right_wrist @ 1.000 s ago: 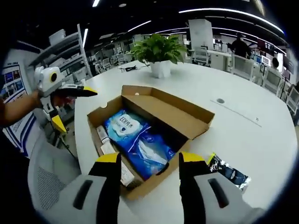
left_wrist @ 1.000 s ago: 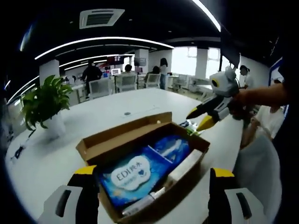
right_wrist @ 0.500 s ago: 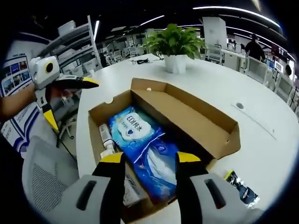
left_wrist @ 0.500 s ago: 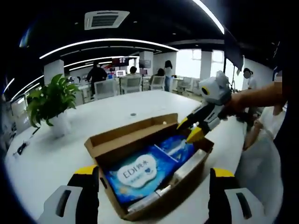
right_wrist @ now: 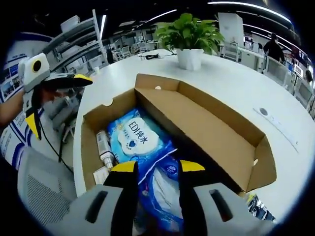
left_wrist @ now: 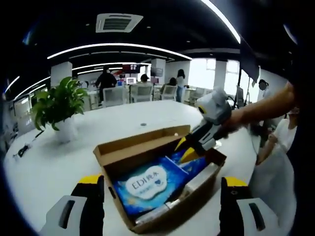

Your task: Operate the shoe box by opening the lid, removing the specified soft item, and placing it in the target area until the item is outside and the box remains undamaged.

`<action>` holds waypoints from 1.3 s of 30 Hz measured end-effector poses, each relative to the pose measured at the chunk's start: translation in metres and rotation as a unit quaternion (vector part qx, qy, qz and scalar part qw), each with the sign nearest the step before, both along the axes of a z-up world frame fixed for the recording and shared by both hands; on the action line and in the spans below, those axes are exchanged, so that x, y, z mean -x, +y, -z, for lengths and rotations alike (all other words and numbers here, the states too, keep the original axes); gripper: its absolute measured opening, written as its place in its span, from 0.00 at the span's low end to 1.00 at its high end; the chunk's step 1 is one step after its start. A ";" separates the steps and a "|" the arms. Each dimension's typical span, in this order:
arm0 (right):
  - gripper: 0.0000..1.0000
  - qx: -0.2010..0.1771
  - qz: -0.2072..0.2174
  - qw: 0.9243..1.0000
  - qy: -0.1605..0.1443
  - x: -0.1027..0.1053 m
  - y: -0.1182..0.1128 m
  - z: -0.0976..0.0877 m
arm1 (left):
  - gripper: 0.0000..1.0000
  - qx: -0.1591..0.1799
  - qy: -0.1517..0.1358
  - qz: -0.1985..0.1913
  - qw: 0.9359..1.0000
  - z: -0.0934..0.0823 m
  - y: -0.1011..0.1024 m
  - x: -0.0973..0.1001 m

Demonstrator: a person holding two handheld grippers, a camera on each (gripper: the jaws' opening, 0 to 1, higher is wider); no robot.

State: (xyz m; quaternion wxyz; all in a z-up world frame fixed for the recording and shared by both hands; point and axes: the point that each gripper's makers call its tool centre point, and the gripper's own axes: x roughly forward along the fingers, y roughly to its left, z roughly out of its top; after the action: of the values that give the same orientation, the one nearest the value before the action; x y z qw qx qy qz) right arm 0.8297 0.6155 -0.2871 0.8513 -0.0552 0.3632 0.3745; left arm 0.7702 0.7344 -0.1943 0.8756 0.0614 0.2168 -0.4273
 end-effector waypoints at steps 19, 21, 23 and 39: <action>0.21 0.010 0.000 0.999 0.041 -0.016 0.025 0.030 | 0.98 0.010 0.004 -0.021 1.000 0.005 0.009 0.000; 0.16 0.016 0.008 0.999 0.038 -0.021 0.023 0.031 | 0.98 0.011 0.004 -0.025 1.000 0.006 0.010 0.001; 0.12 0.018 0.012 0.999 0.034 -0.019 0.022 0.028 | 0.97 0.012 0.004 -0.029 1.000 0.007 0.011 0.001; 0.00 -0.002 0.053 0.998 0.016 -0.017 0.024 0.006 | 0.89 0.003 -0.001 -0.046 0.999 0.010 0.021 -0.002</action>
State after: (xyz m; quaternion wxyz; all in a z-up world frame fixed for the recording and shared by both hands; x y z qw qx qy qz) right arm 0.8465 0.6398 -0.2932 0.8642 -0.0285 0.3783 0.3306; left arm 0.7718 0.7551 -0.2046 0.8949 0.0490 0.2168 -0.3869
